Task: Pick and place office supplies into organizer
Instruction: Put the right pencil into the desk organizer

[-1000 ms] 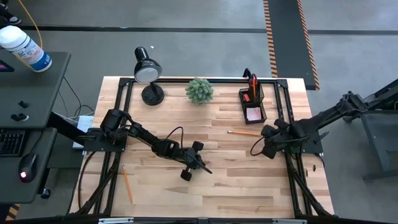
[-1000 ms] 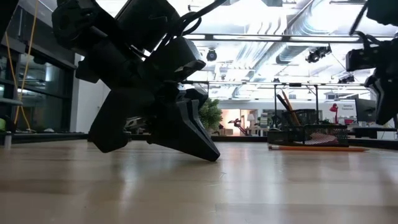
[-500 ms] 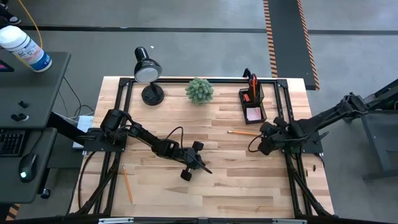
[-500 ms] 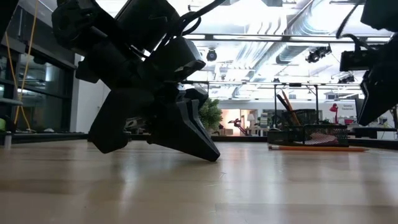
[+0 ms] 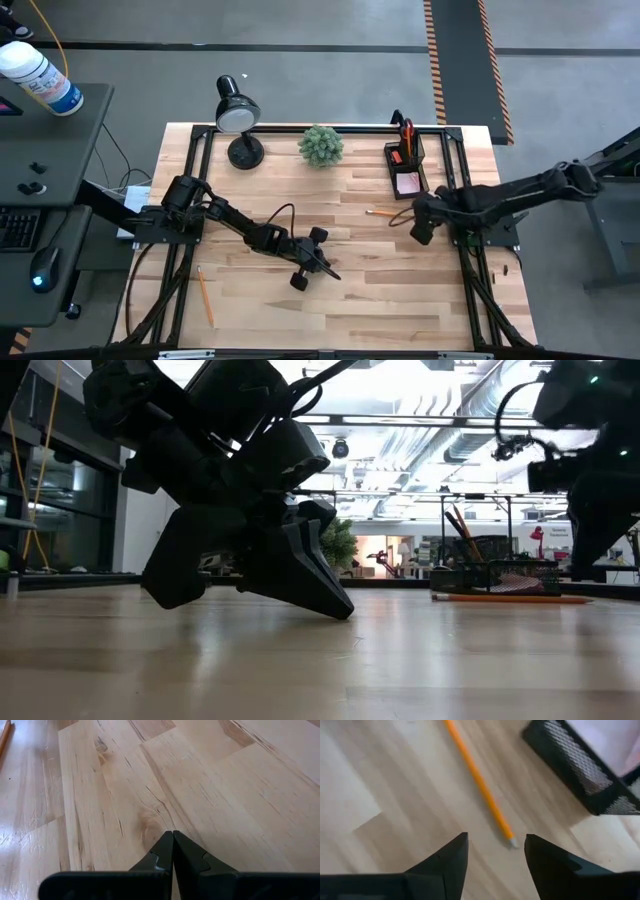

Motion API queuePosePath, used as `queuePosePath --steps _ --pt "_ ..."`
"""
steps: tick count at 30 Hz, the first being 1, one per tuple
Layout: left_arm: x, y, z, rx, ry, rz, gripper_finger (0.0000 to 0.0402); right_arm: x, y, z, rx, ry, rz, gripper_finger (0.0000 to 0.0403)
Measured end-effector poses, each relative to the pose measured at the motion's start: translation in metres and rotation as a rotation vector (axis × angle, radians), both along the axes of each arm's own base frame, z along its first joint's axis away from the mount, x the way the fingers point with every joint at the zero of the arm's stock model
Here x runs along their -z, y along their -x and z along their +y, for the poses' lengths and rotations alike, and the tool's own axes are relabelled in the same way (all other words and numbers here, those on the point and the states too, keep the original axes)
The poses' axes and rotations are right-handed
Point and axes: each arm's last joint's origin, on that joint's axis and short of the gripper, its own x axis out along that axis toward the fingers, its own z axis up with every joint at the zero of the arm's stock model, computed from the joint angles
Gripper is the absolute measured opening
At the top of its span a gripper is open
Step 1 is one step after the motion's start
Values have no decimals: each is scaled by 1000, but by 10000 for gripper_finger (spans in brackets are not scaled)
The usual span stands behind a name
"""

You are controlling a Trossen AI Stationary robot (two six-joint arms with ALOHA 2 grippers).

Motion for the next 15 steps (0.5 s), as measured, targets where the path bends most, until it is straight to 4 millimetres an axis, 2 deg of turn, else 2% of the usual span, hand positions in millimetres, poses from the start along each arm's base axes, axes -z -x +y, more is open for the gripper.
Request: queuePosePath --steps 15 --pt "0 0 0 16 -8 5 1 17 -9 -17 93 -44 151 188"
